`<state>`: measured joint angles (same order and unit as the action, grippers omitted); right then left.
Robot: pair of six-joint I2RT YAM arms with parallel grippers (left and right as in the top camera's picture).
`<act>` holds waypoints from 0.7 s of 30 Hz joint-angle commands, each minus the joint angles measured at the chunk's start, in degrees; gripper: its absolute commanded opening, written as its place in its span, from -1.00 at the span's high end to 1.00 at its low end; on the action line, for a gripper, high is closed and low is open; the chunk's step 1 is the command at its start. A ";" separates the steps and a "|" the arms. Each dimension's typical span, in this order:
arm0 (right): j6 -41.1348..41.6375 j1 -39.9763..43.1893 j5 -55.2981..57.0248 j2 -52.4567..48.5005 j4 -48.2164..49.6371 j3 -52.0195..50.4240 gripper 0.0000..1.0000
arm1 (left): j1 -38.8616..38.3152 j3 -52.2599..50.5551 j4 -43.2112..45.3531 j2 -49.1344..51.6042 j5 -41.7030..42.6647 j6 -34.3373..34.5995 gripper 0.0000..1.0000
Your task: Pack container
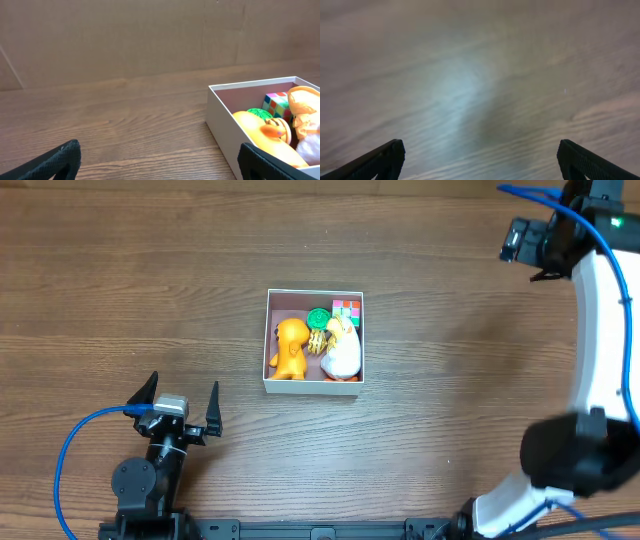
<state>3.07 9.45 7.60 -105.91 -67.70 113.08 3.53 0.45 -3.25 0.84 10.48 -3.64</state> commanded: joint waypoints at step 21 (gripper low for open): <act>0.33 -3.67 -16.70 67.89 24.85 -51.08 -1.00 | 0.44 -0.20 0.00 -0.63 -0.35 -1.53 -1.00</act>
<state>3.16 5.96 -4.78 -43.68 -43.16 65.84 3.53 0.45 -3.25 0.84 10.31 -3.68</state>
